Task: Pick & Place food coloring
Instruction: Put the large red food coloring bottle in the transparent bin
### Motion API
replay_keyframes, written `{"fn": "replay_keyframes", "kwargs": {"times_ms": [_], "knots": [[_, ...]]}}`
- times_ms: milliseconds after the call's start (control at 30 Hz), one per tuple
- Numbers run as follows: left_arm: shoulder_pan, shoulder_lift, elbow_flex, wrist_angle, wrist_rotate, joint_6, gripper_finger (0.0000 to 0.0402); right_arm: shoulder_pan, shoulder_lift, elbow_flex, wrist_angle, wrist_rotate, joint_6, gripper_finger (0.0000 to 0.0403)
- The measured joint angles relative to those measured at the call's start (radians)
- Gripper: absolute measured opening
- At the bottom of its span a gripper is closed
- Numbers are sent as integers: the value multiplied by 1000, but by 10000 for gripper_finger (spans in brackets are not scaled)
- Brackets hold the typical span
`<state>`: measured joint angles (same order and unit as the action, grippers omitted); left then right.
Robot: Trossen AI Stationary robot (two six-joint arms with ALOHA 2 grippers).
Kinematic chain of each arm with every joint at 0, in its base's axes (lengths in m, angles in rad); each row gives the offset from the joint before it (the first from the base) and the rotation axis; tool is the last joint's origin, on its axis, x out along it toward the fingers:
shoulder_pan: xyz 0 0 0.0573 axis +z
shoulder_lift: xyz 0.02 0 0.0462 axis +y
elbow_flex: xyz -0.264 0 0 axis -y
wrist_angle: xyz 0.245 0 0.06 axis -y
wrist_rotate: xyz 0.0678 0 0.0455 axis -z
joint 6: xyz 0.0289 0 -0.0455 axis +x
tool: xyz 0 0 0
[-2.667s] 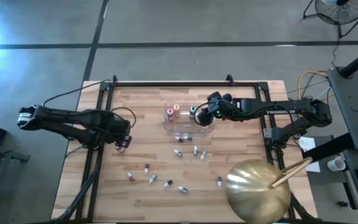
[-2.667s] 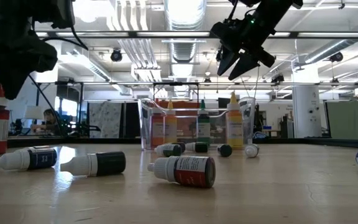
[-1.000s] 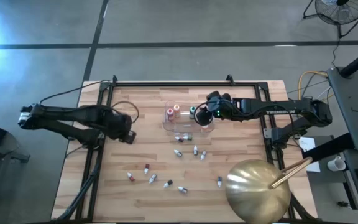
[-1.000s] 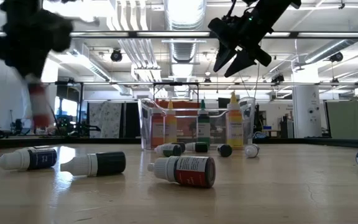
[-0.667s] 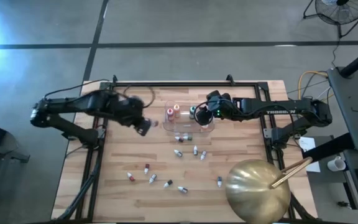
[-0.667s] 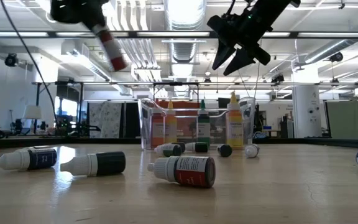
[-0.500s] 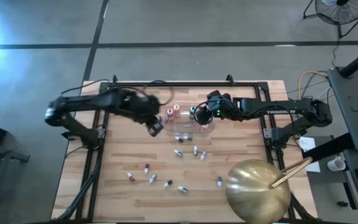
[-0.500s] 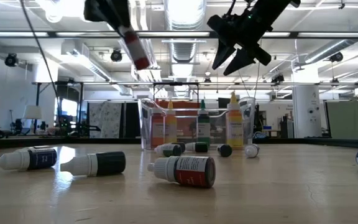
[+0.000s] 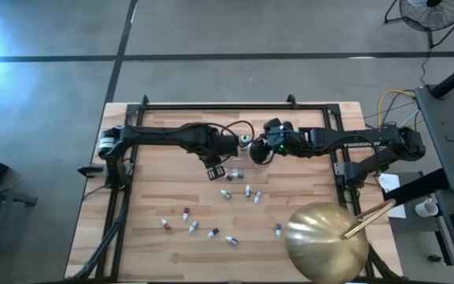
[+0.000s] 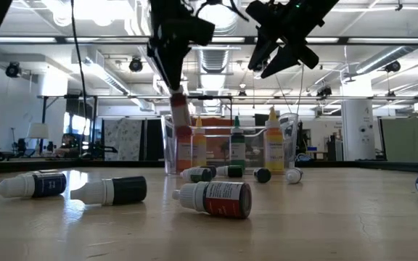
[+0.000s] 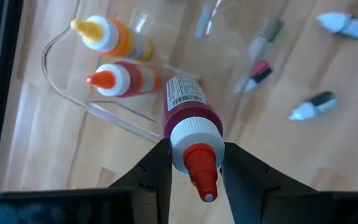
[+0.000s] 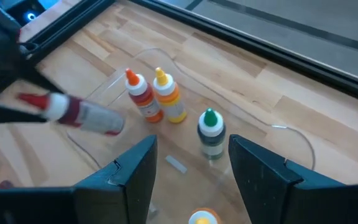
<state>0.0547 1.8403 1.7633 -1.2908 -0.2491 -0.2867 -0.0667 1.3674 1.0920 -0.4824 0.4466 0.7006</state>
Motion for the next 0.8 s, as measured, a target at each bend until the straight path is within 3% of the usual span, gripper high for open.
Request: {"fn": "replay_keyframes", "kwargs": {"times_ms": [467,800], "knots": [[24,84,-1,45,1,63,93,32,8,0,-33,38,6,192],[24,115,-2,82,41,249,93,36,-25,-2,-181,50,-24,192]]}}
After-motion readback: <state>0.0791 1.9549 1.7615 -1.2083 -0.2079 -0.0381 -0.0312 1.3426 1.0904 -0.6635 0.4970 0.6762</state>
